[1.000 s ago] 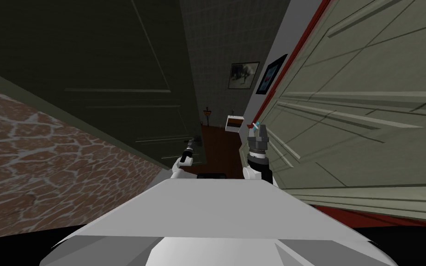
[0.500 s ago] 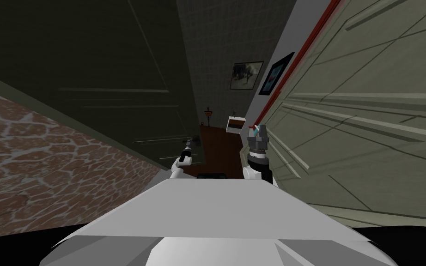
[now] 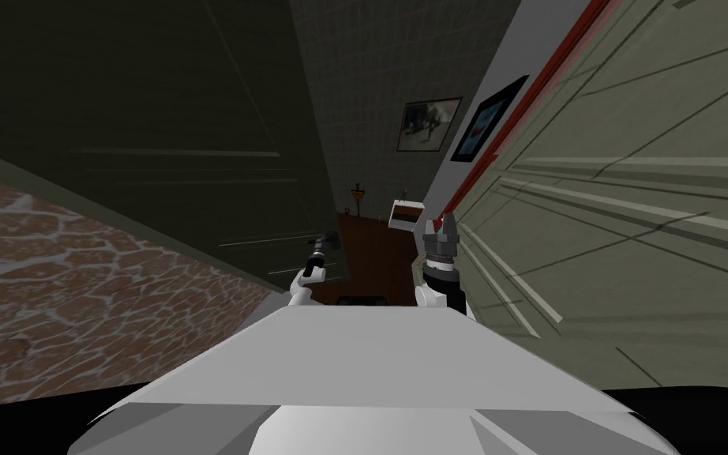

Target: Push the door open

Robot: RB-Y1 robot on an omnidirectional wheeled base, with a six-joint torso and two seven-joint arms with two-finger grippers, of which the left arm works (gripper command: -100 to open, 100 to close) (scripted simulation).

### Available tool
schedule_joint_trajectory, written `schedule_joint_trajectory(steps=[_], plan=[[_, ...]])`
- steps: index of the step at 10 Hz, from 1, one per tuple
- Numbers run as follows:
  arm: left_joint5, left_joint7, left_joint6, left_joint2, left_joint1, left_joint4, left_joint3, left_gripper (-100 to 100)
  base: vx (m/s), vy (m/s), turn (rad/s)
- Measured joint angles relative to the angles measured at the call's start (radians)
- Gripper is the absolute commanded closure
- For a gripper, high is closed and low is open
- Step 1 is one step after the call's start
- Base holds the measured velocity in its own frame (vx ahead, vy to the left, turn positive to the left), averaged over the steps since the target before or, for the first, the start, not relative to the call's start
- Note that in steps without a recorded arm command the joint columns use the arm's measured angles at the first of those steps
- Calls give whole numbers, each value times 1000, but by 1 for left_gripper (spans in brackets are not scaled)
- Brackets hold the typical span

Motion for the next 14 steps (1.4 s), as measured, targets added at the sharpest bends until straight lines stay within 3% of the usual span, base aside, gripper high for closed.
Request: schedule_joint_trajectory(steps=[5,9,14], plan=[[8,-12,-12,-10,-34,51,66,100,144,-91,80],[12,-23,-7,-25,-35,45,112,100,141,-68,59],[17,-29,-3,-18,-31,47,149,100,170,-50,58]])
